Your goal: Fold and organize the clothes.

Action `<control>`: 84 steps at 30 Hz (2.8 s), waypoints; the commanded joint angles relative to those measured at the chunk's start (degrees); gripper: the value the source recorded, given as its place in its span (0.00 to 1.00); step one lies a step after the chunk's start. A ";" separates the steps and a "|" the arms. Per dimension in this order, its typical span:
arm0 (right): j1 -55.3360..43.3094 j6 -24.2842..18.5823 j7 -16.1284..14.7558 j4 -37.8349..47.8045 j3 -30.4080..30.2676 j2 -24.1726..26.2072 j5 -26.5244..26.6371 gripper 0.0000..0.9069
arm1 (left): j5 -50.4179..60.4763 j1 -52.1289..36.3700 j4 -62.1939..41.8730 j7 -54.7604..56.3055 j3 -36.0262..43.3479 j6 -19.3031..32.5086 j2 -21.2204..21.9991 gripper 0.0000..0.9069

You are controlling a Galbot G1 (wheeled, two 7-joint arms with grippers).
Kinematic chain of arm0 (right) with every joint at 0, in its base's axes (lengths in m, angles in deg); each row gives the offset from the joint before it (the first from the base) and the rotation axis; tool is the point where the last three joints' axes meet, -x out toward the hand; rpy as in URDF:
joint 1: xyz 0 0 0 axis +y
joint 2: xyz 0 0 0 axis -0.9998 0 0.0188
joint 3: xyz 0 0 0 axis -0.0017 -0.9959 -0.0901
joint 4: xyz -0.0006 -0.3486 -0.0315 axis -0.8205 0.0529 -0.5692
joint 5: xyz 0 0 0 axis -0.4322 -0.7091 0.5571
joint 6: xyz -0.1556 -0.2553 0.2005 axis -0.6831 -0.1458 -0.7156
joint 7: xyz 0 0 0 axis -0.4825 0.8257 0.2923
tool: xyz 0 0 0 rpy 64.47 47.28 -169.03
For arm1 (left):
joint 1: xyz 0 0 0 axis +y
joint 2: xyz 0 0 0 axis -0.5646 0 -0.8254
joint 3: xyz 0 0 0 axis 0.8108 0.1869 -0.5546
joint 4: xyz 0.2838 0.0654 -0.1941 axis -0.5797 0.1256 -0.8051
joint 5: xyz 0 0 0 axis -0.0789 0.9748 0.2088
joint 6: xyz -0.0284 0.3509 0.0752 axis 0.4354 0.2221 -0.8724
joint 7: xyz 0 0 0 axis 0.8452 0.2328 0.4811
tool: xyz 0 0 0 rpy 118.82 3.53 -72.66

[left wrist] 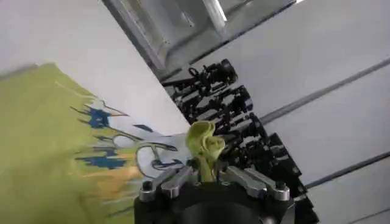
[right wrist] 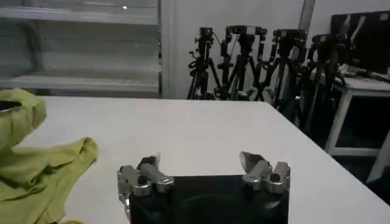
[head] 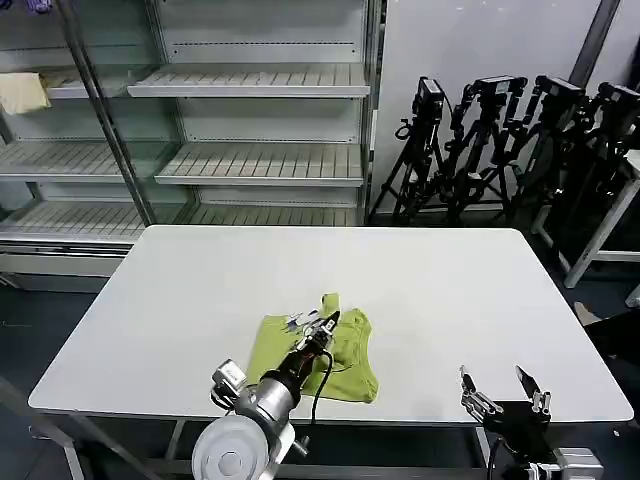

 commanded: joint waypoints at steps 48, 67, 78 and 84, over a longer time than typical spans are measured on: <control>0.21 0.04 -0.07 -0.67 0.46 -1.49 -0.86 1.00 | -0.82 0.42 -8.10 -2.91 -10.39 -6.72 -9.65 0.72; 1.77 -0.05 -0.10 -1.73 0.51 -3.27 -2.01 1.00 | -3.46 0.88 -7.62 -4.92 -10.98 -4.64 -11.20 0.04; 2.90 -0.05 -0.09 -2.69 1.18 -3.44 -2.13 1.00 | -8.83 1.80 -5.87 -7.05 -12.45 -3.07 -9.81 0.04; 2.81 -0.03 -0.08 -2.95 1.46 -2.99 -1.80 1.00 | -11.94 3.14 -3.76 -6.96 -16.26 -2.53 -10.04 0.04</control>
